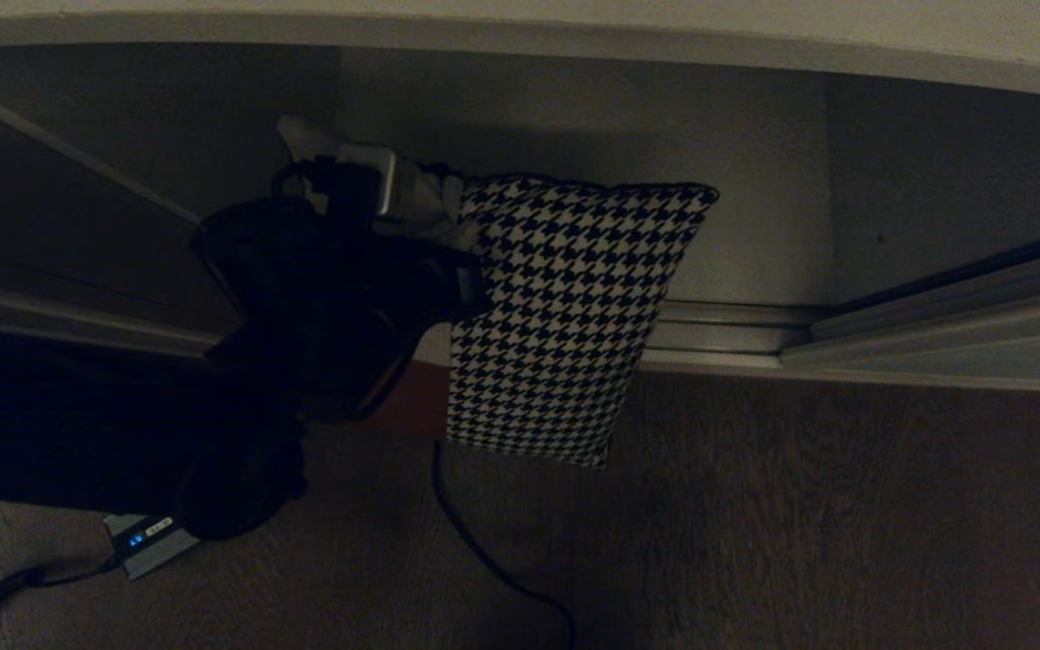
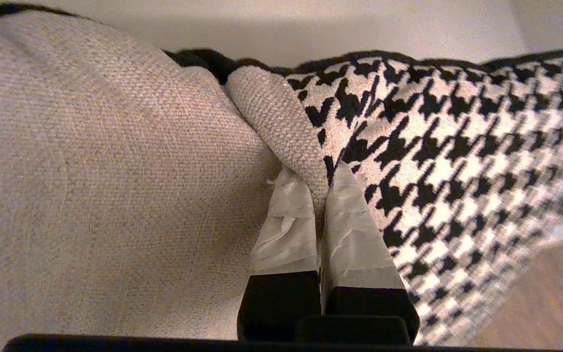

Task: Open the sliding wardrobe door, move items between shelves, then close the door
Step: Place the pillow on the lower shelf

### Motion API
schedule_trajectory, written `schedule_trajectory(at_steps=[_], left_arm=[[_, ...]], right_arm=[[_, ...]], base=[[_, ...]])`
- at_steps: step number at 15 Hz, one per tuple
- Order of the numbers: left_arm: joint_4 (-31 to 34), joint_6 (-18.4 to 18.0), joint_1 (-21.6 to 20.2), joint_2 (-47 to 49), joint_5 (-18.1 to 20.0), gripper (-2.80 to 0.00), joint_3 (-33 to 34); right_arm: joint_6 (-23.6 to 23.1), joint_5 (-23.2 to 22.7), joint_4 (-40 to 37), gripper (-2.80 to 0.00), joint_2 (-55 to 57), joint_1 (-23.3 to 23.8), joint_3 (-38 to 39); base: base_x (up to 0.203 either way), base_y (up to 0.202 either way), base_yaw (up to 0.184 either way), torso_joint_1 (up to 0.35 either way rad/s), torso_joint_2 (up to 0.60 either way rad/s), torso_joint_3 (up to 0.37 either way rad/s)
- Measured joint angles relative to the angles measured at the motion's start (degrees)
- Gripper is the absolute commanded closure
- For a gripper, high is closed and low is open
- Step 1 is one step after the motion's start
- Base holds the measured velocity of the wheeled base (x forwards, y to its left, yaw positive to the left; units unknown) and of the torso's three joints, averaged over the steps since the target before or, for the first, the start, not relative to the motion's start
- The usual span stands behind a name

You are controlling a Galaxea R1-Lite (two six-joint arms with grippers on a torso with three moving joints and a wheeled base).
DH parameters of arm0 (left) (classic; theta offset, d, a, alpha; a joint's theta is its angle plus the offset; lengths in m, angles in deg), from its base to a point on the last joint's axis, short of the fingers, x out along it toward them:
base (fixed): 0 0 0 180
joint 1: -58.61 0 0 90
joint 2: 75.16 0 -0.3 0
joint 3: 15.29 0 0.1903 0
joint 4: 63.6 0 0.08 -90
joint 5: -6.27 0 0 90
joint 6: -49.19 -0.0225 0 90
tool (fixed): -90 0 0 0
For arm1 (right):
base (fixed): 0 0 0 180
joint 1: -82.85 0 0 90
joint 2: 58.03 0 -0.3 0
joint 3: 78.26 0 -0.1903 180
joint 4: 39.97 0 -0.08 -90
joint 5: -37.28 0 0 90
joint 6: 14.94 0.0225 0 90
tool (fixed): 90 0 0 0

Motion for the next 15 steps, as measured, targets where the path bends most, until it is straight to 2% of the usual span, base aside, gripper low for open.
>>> schedule_trajectory(at_steps=[3, 6, 10, 15], left_arm=[[-6.67, -0.05, 0.05, 4.97, -3.09, 0.0, -3.61], [-9.44, -0.07, -0.22, 9.1, -5.97, 0.0, -9.73], [-13.32, -0.44, -1.77, 13.82, -9.06, 0.0, -25.55], [-14.26, -2.43, -4.71, 20.43, -9.22, 0.0, -42.13]], right_arm=[[0.02, 0.0, 0.0, 0.0, 0.0, 0.0, 0.0], [0.0, 0.0, 0.0, 0.0, 0.0, 0.0, 0.0], [0.0, 0.0, -0.01, 0.0, 0.0, 0.0, 0.0], [0.02, 0.0, -0.01, 0.0, 0.0, 0.0, 0.0]], base=[[0.0, 0.0, 0.0, 0.0, 0.0, 0.0], [0.0, 0.0, 0.0, 0.0, 0.0, 0.0], [0.0, 0.0, 0.0, 0.0, 0.0, 0.0], [0.0, 0.0, 0.0, 0.0, 0.0, 0.0]])
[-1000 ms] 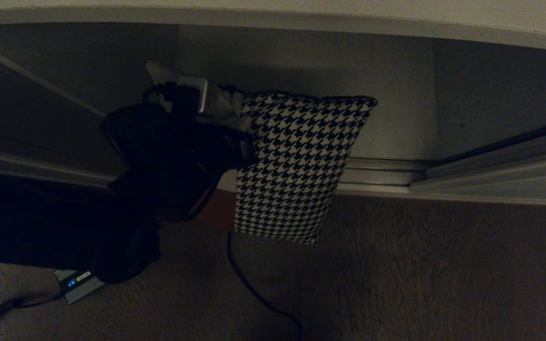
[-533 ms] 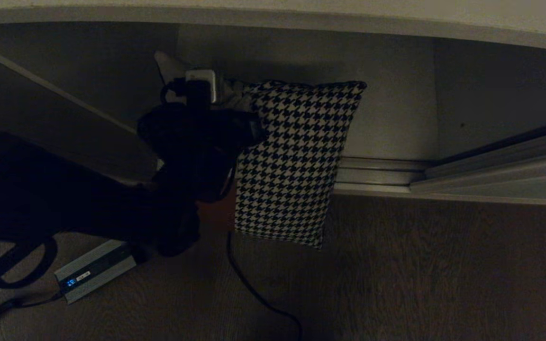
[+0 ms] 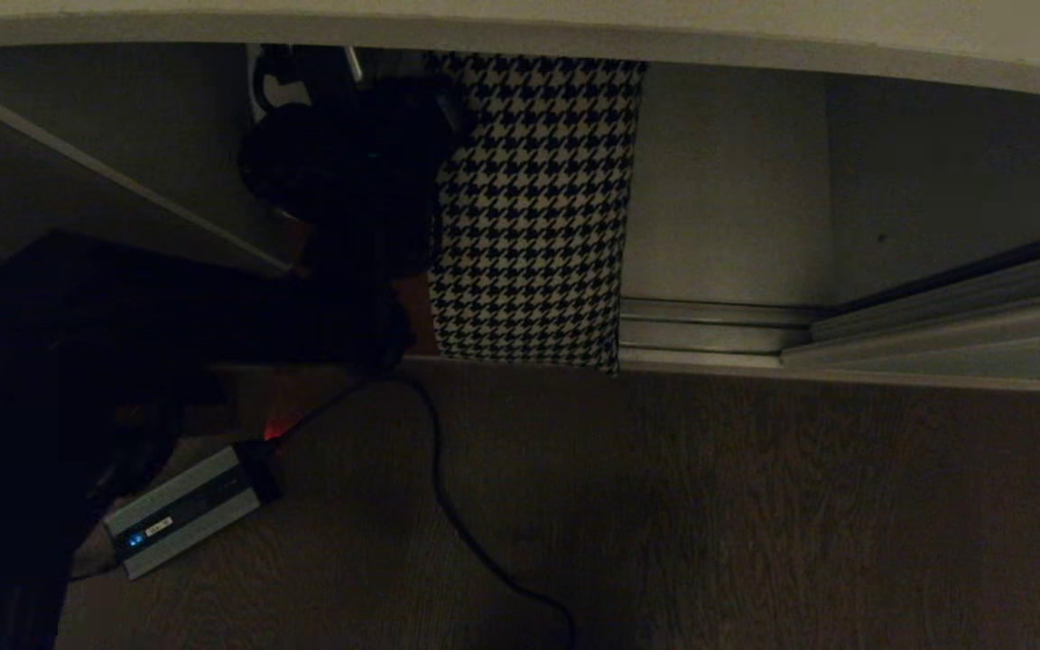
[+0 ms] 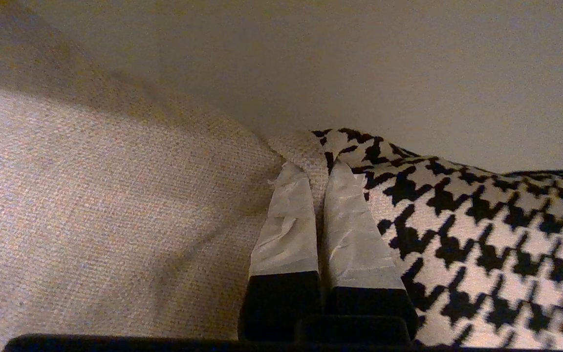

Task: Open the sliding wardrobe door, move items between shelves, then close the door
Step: Place the pillow on the lower shelf

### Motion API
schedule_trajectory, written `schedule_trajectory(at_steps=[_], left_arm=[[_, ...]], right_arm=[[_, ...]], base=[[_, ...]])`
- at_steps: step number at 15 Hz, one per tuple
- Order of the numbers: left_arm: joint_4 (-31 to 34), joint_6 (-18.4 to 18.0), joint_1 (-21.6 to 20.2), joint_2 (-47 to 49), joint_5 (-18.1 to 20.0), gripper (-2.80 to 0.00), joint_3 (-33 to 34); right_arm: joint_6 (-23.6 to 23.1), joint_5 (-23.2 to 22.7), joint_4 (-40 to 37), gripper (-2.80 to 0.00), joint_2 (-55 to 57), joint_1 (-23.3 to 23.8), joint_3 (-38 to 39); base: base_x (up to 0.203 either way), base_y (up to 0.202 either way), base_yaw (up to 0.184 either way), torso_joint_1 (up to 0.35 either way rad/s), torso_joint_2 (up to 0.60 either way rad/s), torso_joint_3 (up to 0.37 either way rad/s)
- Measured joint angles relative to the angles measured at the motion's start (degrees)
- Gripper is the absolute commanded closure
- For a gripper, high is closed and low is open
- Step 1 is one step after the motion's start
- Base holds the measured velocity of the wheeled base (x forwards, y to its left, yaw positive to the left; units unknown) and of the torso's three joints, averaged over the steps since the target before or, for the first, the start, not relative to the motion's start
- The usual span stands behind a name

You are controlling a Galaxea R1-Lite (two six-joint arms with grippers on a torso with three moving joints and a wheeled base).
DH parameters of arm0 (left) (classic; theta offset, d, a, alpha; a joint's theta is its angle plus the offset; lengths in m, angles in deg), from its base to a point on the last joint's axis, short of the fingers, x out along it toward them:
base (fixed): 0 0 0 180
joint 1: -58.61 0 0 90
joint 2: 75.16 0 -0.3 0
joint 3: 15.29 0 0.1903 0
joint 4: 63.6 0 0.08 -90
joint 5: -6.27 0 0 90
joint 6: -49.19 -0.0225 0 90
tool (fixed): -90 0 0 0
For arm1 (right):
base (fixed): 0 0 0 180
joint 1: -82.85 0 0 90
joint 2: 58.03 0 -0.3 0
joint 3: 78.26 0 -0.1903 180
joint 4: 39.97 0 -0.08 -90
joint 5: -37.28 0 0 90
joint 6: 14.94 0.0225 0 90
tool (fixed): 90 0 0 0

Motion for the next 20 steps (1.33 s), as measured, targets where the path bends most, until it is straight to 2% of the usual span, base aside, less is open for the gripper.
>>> schedule_trajectory(at_steps=[5, 7, 9, 13, 14, 20], left_arm=[[-2.94, -1.64, -0.69, 7.61, 0.21, 0.0, -8.19], [-4.3, -4.33, 0.16, 10.14, 1.1, 0.0, -11.45], [-4.46, -6.21, 1.6, 12.2, 2.55, 0.0, -12.59], [-4.44, -6.6, 2.02, 14.09, 2.58, 0.0, -13.08], [-4.39, -6.63, 2.09, 14.37, 2.44, -2.8, -13.08], [-4.39, -7.08, 2.01, 14.57, 2.53, -2.8, -13.31]], right_arm=[[-0.02, 0.0, 0.01, 0.0, 0.0, 0.0, 0.0], [-0.02, 0.0, 0.04, 0.0, 0.0, 0.0, 0.0], [-0.02, -0.01, 0.01, 0.0, 0.0, 0.0, 0.0], [0.0, 0.0, 0.01, 0.0, 0.0, 0.0, 0.0], [-0.01, 0.02, 0.01, 0.0, 0.0, 0.0, 0.0], [-0.02, 0.02, 0.02, 0.0, 0.0, 0.0, 0.0]], base=[[0.0, 0.0, 0.0, 0.0, 0.0, 0.0], [0.0, 0.0, 0.0, 0.0, 0.0, 0.0], [0.0, 0.0, 0.0, 0.0, 0.0, 0.0], [0.0, 0.0, 0.0, 0.0, 0.0, 0.0], [0.0, 0.0, 0.0, 0.0, 0.0, 0.0], [0.0, 0.0, 0.0, 0.0, 0.0, 0.0]])
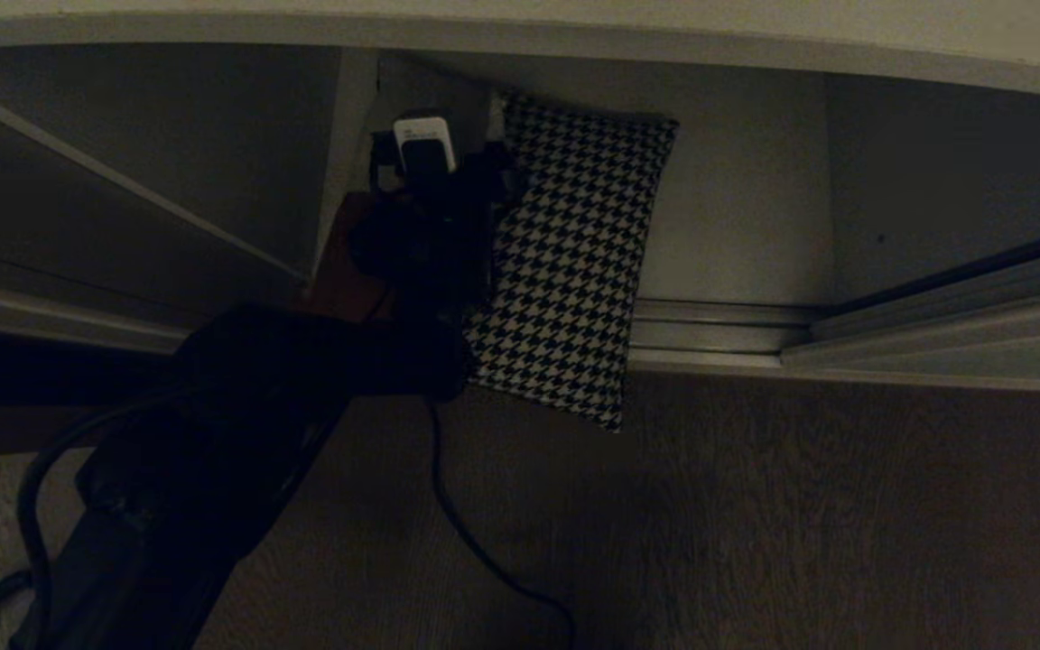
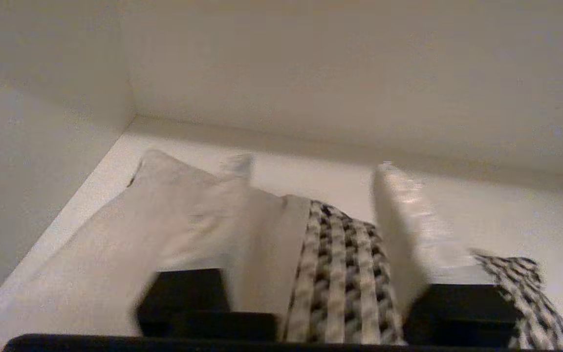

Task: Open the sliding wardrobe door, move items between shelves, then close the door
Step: Place the pillow on the lower shelf

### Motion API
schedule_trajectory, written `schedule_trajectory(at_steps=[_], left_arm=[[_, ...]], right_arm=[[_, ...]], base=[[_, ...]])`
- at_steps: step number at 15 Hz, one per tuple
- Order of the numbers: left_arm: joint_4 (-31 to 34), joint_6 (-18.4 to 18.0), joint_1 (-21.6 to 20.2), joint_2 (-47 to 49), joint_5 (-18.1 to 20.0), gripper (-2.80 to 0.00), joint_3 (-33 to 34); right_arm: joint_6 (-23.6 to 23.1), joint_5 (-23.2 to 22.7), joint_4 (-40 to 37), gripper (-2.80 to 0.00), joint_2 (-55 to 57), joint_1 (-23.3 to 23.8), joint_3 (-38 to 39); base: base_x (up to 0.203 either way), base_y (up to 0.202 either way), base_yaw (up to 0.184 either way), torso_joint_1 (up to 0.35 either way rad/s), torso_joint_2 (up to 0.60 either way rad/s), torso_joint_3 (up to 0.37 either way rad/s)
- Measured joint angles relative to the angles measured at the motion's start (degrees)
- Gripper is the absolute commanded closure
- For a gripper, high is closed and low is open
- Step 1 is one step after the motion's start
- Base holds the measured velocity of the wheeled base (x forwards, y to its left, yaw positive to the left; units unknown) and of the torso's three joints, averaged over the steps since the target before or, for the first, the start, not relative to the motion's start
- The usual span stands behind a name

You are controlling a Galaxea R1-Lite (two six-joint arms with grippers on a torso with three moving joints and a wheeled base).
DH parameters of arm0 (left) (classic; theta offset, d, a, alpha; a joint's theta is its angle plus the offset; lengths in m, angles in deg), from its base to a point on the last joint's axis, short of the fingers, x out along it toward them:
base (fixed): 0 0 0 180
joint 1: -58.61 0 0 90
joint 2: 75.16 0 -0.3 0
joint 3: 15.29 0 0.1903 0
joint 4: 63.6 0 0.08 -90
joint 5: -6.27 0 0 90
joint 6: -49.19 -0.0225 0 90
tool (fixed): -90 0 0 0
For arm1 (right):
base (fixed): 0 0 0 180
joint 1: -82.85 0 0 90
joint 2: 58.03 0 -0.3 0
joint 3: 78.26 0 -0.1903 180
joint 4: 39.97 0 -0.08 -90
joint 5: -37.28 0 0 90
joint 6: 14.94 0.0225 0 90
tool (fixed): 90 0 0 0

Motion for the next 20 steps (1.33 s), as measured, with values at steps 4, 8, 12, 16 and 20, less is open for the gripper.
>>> schedule_trajectory(at_steps=[4, 8, 12, 16, 20], left_arm=[[-0.05, 0.22, -0.02, -2.98, -1.42, -2.8, 2.2], [1.76, 1.99, 0.28, -8.4, -1.77, 0.0, 12.46], [10.2, 8.43, 0.87, -19.43, -1.32, 0.0, 35.09], [20.46, 12.23, 2.42, -30.11, 3.19, 0.0, 54.37], [29.42, 15.89, 3.25, -34.59, 9.27, 0.0, 61.26]], right_arm=[[0.02, -0.02, 0.0, 0.0, 0.0, 0.0, 0.0], [0.0, -0.02, 0.0, 0.0, 0.0, 0.0, 0.0], [0.0, -0.02, 0.0, 0.0, 0.0, 0.0, 0.0], [0.02, -0.02, 0.0, 0.0, 0.0, 0.0, 0.0], [0.0, 0.0, 0.0, 0.0, 0.0, 0.0, 0.0]], base=[[0.0, 0.0, 0.0, 0.0, 0.0, 0.0], [0.0, 0.0, 0.0, 0.0, 0.0, 0.0], [0.0, 0.0, 0.0, 0.0, 0.0, 0.0], [0.0, 0.0, 0.0, 0.0, 0.0, 0.0], [0.0, 0.0, 0.0, 0.0, 0.0, 0.0]])
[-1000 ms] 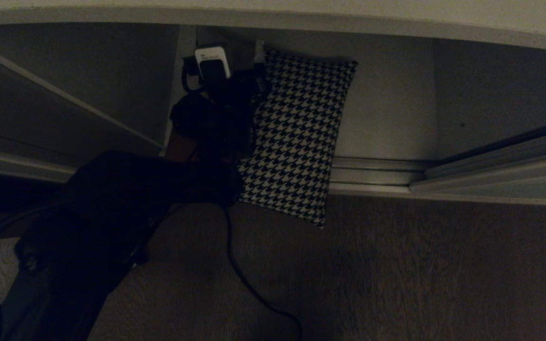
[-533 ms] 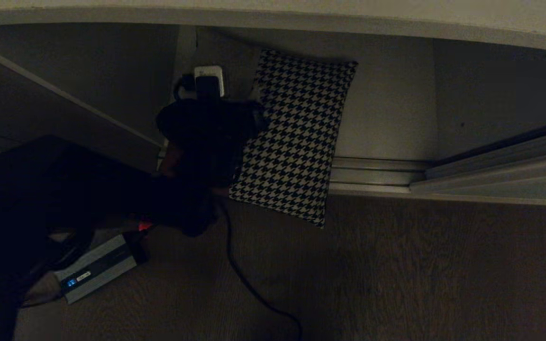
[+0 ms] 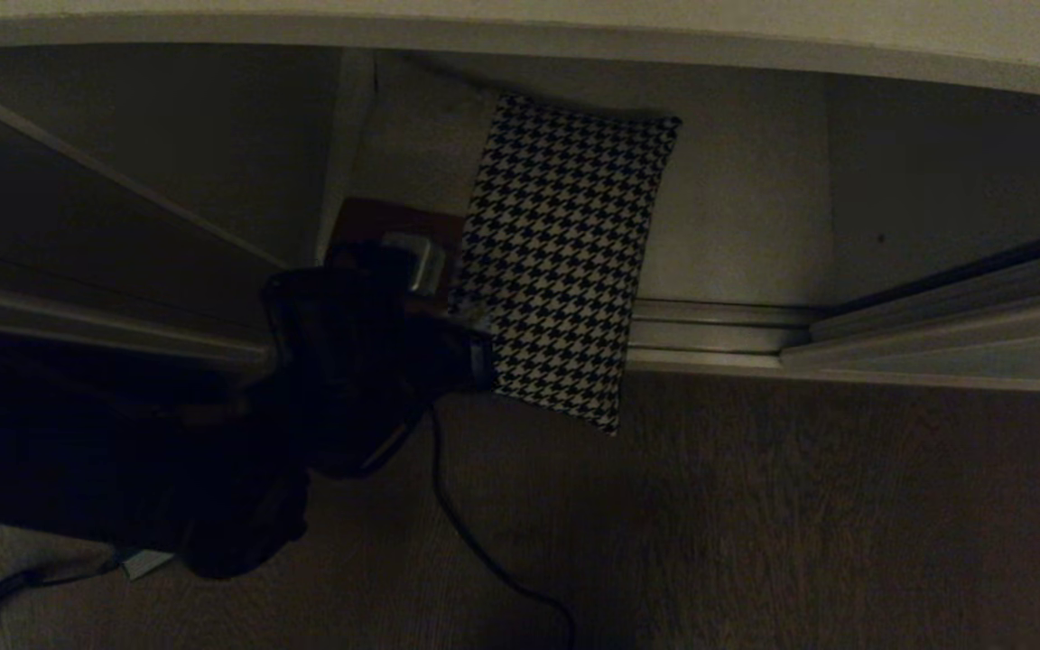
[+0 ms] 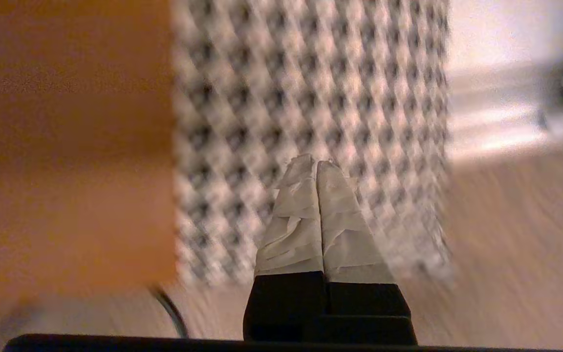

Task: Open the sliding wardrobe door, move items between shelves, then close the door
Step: Place the pillow on the lower shelf

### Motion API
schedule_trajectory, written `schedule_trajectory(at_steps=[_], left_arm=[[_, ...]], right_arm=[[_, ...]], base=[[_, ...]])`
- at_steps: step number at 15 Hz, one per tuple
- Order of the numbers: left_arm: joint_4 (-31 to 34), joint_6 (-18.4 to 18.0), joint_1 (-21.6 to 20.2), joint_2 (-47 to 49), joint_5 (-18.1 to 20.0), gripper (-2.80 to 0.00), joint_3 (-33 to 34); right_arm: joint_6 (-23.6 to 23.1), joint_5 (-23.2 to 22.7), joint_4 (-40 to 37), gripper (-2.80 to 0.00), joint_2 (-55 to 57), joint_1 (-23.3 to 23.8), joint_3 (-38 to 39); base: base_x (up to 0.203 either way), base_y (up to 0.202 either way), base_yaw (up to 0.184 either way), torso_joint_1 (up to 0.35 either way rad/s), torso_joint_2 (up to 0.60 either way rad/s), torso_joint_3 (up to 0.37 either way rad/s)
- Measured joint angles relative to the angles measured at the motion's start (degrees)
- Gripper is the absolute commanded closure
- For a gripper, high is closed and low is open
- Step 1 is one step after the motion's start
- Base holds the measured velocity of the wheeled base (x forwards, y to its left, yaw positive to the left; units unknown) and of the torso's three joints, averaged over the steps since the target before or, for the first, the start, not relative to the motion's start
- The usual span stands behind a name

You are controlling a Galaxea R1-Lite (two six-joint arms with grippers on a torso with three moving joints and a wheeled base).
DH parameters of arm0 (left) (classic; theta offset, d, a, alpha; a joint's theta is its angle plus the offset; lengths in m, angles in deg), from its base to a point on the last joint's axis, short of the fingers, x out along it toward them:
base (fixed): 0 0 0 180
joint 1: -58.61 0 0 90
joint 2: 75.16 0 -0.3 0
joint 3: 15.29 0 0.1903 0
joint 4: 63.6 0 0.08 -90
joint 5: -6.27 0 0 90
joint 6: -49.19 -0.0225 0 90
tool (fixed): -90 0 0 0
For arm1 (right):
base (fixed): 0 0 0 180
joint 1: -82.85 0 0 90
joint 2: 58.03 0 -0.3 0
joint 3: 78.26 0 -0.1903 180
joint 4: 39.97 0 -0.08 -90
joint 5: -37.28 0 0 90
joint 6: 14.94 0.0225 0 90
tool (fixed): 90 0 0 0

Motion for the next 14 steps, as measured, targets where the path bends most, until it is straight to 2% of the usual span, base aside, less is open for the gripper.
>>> schedule_trajectory(at_steps=[3, 7, 14], left_arm=[[6.09, 1.01, 0.08, 0.62, 3.13, 0.0, -0.33], [6.79, 0.48, -0.29, 7.47, 5.45, 0.0, -3.84], [6.51, -0.03, -0.46, 21.52, 4.39, 0.0, -25.54]], right_arm=[[0.02, -0.02, 0.02, 0.0, 0.0, 0.0, 0.0], [0.0, -0.02, 0.0, 0.0, 0.0, 0.0, 0.0], [0.0, -0.02, -0.01, 0.0, 0.0, 0.0, 0.0]], base=[[0.0, 0.0, 0.0, 0.0, 0.0, 0.0], [0.0, 0.0, 0.0, 0.0, 0.0, 0.0], [0.0, 0.0, 0.0, 0.0, 0.0, 0.0]])
